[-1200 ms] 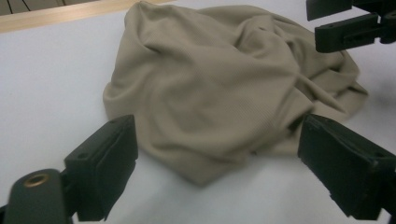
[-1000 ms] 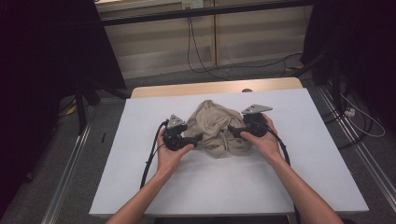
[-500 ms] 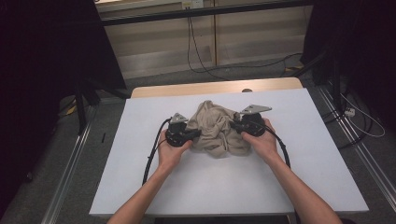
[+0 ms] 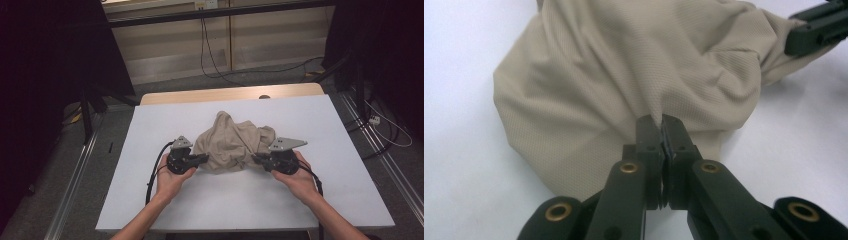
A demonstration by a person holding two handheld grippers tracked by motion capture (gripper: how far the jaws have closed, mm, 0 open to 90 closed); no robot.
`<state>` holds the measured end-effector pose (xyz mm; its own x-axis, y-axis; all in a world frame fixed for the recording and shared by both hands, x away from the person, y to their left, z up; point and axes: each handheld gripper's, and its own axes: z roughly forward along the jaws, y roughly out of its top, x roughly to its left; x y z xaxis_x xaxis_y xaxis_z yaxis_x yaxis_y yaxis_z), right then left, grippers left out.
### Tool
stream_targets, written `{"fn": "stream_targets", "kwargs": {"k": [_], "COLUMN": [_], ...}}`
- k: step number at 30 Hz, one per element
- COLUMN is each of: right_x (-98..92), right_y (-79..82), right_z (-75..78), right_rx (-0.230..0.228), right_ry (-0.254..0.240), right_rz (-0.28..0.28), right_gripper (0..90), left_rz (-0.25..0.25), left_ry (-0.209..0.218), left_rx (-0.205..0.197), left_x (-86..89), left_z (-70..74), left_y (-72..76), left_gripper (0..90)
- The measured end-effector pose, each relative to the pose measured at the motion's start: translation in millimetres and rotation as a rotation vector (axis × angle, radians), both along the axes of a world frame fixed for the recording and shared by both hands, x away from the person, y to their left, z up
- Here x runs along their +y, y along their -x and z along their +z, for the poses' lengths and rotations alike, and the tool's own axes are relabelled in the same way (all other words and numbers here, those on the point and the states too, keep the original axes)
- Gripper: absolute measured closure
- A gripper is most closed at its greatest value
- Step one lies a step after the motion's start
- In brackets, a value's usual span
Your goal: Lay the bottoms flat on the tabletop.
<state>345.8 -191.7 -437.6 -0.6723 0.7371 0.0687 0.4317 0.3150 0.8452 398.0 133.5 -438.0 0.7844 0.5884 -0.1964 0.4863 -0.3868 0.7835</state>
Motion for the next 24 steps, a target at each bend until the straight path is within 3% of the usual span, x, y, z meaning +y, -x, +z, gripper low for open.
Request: {"fn": "stream_targets", "kwargs": {"k": [2,16,17,18,21,22,24], "right_x": [-0.2,-11.9,-11.4,-10.6,-10.9,-12.8,-14.4], "right_y": [13.8,72.3,75.9,79.4,76.9,69.5,64.2], "right_z": [-4.9,-3.1,-2.6,-2.3,-0.3,3.4,5.8], "right_rx": [0.010,0.043,0.046,0.050,0.042,0.027,0.022], "right_ry": [0.042,0.032,0.032,0.031,0.024,0.012,0.000], "right_rz": [0.021,0.075,0.081,0.079,0.067,0.056,0.042], "right_gripper": [84.9,84.3,83.4,75.3,71.5,63.7,60.2], "left_rz": [-0.020,-0.128,-0.137,-0.144,-0.129,-0.121,-0.112], "left_ry": [-0.006,-0.032,-0.029,-0.025,-0.011,0.002,0.031], "left_rx": [0.010,0.041,0.042,0.047,0.036,0.039,0.025], "left_x": [0.1,16.9,18.9,20.7,26.3,27.8,28.9], "left_z": [-0.4,2.9,4.1,5.3,7.1,7.5,10.3], "left_y": [4.2,56.7,60.2,63.4,67.8,67.2,64.1], "left_gripper": [88.0,89.3,89.4,89.5,87.5,83.8,79.8]}}
